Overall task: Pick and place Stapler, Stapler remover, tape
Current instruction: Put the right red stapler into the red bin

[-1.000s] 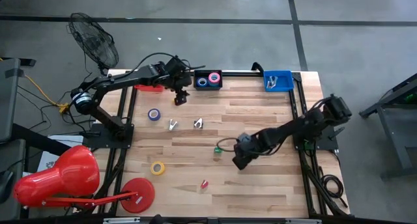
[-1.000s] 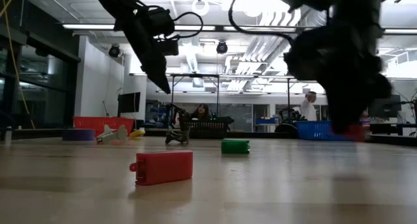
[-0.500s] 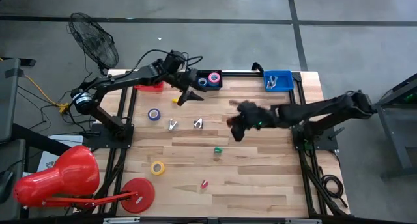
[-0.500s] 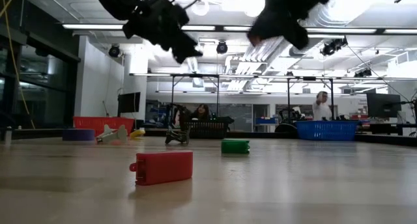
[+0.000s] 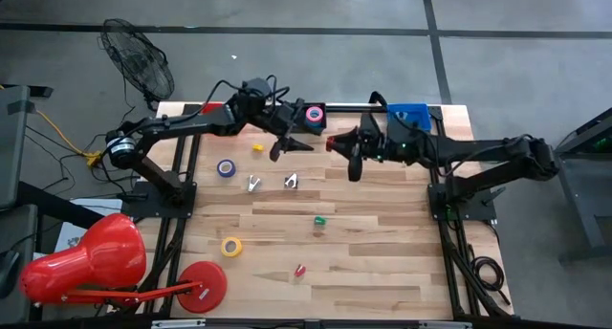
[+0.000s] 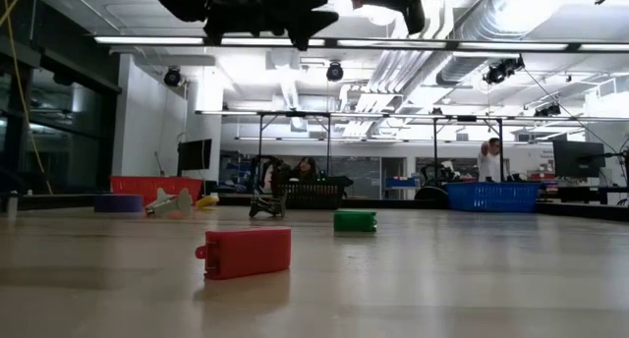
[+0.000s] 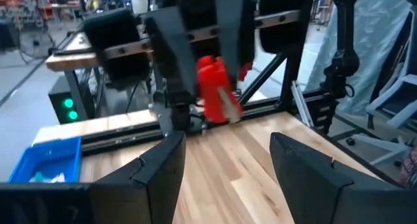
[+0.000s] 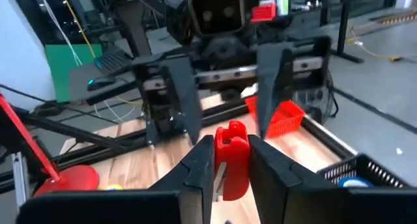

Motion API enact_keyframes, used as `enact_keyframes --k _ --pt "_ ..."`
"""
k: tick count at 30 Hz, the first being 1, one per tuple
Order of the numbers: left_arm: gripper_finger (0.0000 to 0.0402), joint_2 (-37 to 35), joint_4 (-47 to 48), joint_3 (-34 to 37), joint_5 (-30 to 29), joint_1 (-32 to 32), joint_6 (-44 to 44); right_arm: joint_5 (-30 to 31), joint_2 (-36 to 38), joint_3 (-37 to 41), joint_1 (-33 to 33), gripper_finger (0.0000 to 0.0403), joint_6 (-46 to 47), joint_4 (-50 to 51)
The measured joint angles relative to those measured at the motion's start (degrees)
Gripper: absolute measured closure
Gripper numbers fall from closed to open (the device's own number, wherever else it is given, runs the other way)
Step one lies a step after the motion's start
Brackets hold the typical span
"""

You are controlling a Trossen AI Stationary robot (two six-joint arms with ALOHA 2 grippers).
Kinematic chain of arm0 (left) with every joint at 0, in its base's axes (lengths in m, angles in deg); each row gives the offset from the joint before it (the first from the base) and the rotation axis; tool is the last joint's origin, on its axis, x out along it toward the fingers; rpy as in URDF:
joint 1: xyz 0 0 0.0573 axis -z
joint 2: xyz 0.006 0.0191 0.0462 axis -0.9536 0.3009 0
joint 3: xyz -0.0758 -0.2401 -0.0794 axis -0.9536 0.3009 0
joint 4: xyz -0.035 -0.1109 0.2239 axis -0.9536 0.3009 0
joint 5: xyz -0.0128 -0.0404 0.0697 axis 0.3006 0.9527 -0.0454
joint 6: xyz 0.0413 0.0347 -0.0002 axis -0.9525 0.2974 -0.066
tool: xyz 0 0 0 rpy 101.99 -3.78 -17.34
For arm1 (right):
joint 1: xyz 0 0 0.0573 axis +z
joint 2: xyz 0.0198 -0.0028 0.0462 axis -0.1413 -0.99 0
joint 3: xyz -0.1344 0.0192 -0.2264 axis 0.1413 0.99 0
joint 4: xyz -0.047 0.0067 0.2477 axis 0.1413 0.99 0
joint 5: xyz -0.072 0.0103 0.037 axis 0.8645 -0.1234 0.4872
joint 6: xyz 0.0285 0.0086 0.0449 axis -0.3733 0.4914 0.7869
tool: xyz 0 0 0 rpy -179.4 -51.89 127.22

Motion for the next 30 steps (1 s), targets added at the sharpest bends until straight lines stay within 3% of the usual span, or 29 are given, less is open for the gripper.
enact_keyframes --k 8,16,21,30 --pt "0.0181 0.0 -2.02 0.0 -0.34 0.21 1.49 -15.93 0.0 0.0 -5.5 0.0335 -1.09 -3.61" --pt "0.0181 0.0 -6.62 0.0 -0.08 0.26 5.75 -21.23 -0.21 0.0 -9.25 0.0335 -3.92 -6.8" --pt "0.0181 0.01 -8.5 0.0 0.61 0.25 8.56 -29.35 -0.22 0.0 -10.73 0.0336 -7.57 -11.37" --pt "0.0181 0.0 -12.97 0.0 -1.16 1.85 11.29 -29.39 -1.79 0.0 -10.78 0.0336 -11.52 -16.63"
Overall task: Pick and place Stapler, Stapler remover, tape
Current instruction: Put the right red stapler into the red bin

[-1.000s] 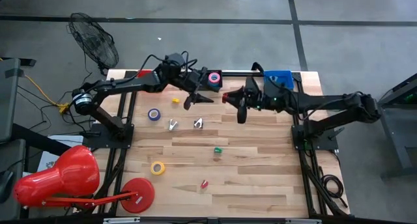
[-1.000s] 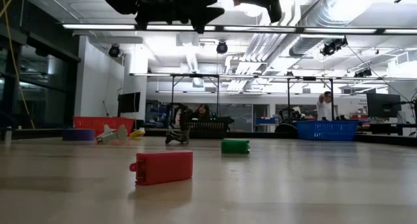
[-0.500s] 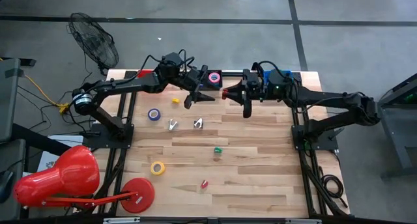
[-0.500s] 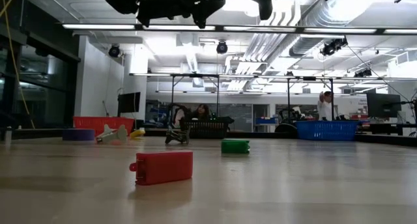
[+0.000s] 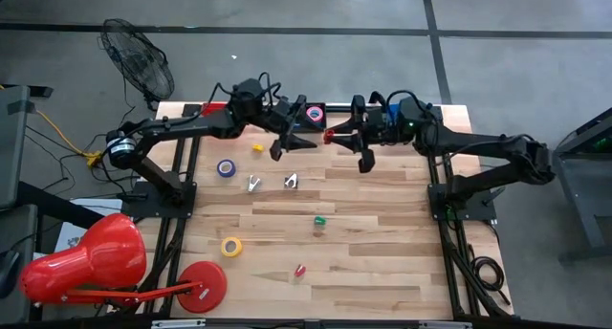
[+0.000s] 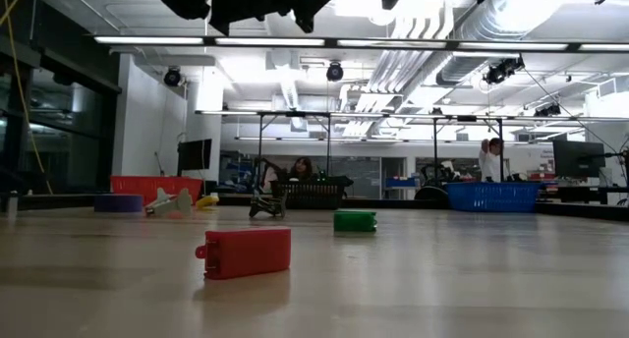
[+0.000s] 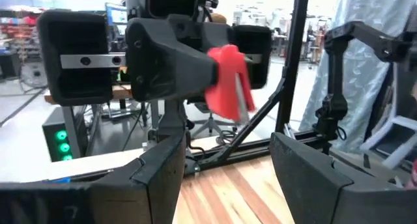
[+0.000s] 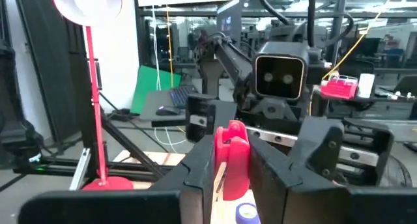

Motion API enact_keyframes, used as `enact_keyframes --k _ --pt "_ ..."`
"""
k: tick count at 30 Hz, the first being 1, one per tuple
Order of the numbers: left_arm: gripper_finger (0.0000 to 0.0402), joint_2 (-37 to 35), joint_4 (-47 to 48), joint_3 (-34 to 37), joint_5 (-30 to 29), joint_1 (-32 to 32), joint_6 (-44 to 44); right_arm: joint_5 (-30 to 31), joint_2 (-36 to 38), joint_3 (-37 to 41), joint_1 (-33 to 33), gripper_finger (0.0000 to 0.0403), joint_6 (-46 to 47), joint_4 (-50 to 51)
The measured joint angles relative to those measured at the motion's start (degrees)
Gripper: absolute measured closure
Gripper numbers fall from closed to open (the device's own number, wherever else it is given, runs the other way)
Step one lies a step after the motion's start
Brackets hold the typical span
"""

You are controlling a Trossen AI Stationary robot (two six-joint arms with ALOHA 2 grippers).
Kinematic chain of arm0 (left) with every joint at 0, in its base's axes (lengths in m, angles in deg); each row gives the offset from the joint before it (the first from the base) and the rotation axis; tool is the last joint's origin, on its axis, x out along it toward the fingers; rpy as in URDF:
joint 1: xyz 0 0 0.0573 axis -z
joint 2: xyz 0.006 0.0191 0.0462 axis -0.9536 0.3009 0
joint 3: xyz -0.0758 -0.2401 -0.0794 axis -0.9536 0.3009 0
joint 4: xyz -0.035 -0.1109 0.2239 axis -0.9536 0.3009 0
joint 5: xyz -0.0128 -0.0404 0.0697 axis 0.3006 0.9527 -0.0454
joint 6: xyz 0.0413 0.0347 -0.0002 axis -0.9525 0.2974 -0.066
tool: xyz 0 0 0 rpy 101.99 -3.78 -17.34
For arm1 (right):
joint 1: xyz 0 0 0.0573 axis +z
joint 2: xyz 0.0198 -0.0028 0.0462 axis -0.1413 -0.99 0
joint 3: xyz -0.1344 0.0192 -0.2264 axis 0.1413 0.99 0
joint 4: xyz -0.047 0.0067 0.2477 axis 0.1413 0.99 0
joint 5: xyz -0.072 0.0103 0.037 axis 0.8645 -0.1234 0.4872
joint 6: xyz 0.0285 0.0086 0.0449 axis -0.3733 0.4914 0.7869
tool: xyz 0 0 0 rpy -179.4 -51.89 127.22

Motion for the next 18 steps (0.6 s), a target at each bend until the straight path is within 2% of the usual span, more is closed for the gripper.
enact_keyframes --k 6,18 --pt "0.0181 0.13 -0.62 0.0 -2.19 0.76 0.24 1.34 -3.03 0.0 0.07 0.0336 -1.47 -5.77" --pt "0.0181 0.17 -2.18 0.0 -3.99 0.76 0.7 6.44 -3.7 -0.02 0.17 0.0336 -3.17 -5.51"
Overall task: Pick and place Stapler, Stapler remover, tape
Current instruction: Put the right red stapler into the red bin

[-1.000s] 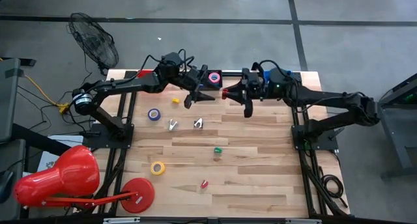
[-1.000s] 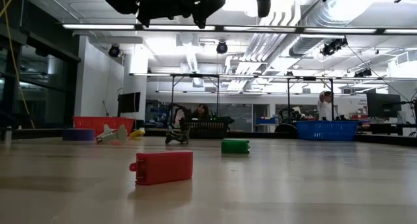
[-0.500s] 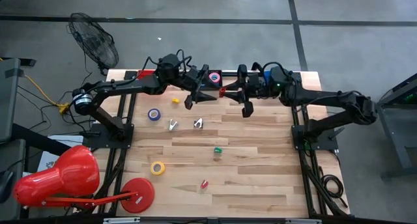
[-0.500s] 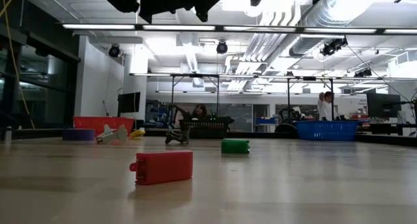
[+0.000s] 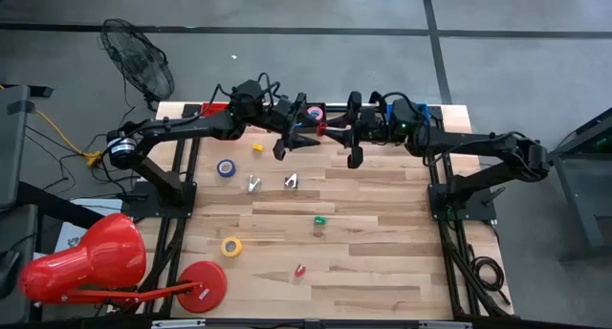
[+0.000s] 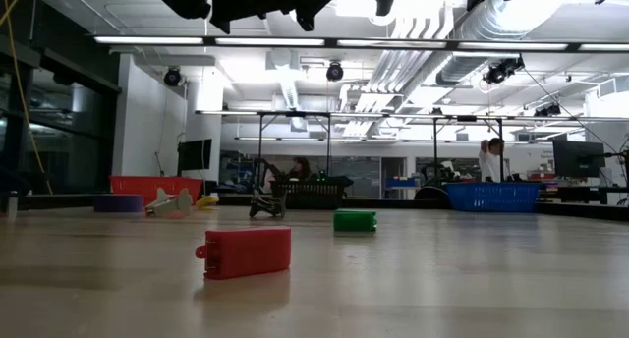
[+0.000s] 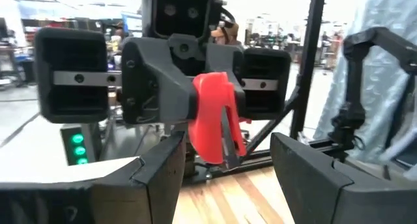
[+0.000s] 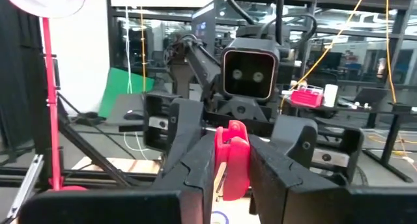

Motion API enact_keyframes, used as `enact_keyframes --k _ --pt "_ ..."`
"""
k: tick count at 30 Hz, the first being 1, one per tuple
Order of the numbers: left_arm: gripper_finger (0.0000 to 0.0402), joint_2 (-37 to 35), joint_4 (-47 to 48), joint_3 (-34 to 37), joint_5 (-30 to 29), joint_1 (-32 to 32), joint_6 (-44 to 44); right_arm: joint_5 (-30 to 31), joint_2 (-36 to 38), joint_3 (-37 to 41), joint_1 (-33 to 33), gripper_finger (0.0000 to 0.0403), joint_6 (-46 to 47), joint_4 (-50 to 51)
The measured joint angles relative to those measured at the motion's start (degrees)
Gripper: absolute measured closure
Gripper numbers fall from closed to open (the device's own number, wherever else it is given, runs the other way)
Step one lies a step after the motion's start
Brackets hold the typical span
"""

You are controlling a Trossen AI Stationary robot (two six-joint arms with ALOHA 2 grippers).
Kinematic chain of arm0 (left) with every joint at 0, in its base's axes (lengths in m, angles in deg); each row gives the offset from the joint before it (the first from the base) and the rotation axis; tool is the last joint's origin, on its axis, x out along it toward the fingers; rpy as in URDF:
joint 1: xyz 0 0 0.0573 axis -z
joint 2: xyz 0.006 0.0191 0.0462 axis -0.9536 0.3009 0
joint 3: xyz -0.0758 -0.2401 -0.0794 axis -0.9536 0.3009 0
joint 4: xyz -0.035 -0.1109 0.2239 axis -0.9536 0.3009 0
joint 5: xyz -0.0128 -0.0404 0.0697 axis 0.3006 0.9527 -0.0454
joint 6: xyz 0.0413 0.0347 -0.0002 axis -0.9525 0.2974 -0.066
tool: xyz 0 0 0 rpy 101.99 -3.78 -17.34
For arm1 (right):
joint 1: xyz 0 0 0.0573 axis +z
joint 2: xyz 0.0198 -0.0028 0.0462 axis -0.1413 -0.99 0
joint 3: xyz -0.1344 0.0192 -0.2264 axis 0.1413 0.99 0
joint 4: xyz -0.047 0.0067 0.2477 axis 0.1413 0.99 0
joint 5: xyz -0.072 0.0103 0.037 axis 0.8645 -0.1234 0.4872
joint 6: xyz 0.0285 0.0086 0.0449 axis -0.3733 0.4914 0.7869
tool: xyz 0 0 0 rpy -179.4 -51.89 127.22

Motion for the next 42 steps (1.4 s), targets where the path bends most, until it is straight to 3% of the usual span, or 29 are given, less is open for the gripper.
enact_keyframes --k 13,28,42 --pt "0.0181 0.0 1.17 0.04 -5.37 0.0 0.05 4.98 -3.87 -0.02 0.79 0.0336 -0.23 -5.81" --pt "0.0183 0.02 1.71 0.04 -5.66 -0.07 0.59 4.41 -3.85 -0.09 0.76 0.0336 -0.37 -3.02" --pt "0.0317 0.04 3.56 0.04 -5.33 -0.13 3.01 4.06 -3.72 -0.11 0.76 0.0337 -1.08 -0.22"
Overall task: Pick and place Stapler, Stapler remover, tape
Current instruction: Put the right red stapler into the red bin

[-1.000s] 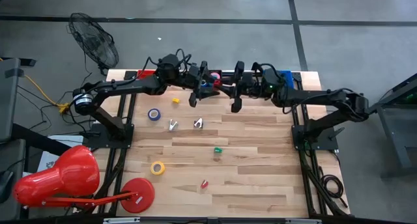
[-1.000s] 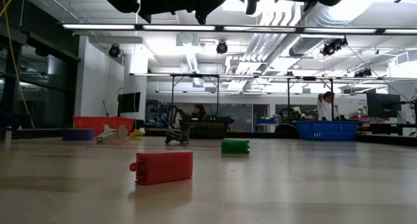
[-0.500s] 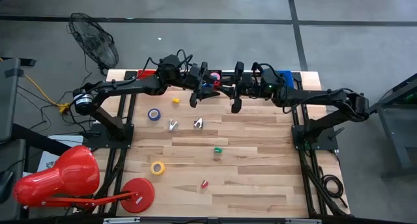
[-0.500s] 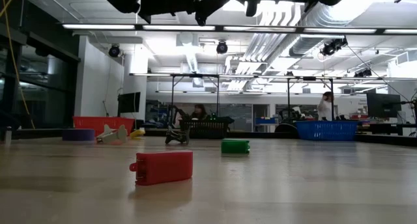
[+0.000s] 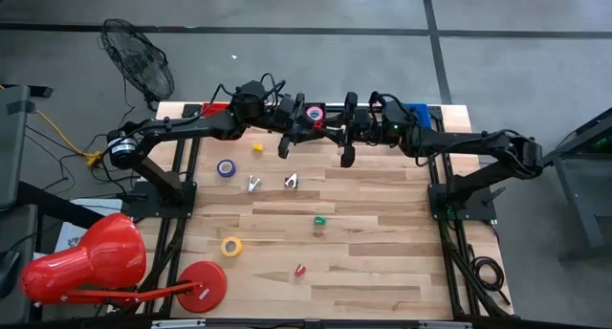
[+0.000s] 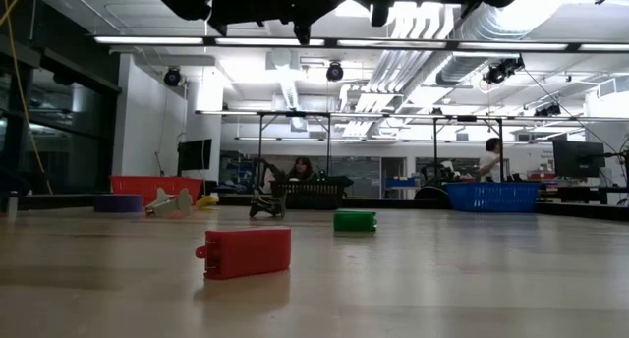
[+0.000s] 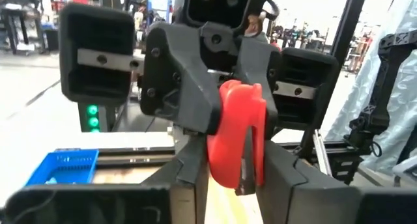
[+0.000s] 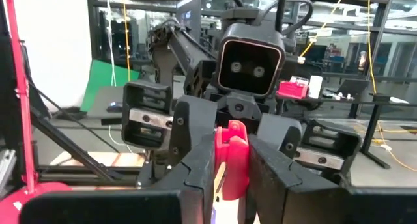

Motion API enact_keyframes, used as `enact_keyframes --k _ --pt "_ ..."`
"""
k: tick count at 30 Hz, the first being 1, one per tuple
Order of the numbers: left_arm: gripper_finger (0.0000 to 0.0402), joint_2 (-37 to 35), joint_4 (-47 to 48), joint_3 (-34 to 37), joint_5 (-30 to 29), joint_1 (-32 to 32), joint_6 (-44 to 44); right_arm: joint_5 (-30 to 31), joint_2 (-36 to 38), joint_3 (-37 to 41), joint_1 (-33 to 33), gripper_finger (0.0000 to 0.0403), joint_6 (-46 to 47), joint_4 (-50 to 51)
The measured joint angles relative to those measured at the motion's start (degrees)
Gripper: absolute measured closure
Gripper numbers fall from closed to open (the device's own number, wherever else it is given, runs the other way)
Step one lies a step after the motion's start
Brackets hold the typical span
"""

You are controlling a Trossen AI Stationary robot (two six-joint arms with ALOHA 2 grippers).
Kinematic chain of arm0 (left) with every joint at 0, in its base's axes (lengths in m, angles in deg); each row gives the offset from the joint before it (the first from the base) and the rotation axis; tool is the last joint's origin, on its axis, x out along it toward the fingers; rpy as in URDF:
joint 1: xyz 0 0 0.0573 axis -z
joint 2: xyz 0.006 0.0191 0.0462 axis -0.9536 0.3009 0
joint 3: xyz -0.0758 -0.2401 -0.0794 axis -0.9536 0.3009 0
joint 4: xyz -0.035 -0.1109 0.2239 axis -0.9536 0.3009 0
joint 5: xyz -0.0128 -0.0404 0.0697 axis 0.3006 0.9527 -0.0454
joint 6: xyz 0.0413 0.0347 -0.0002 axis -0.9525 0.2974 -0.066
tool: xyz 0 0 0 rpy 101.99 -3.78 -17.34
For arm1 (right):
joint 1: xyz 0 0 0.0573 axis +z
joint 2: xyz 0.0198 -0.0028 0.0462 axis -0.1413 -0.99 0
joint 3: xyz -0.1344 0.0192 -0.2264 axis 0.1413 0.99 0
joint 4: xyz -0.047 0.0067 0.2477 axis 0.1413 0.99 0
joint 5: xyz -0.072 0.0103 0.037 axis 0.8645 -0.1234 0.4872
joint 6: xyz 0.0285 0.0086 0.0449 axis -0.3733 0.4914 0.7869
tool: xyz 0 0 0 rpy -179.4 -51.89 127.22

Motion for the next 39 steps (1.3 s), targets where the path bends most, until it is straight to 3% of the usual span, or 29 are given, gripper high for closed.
enact_keyframes --k 13,32,39 --pt "0.0321 0.0 2.35 0.0 -0.96 -0.02 -0.19 0.38 -0.04 0.07 0.03 0.0327 0.82 0.77" --pt "0.0325 -0.13 2.05 -0.15 -1.63 -0.02 -0.63 -0.7 0.87 0.22 0.15 0.0194 3.65 -0.03" --pt "0.0325 -0.13 2.37 -0.15 -3.83 -0.04 -0.51 -1.26 2.01 0.22 0.14 0.0171 5.28 -0.07"
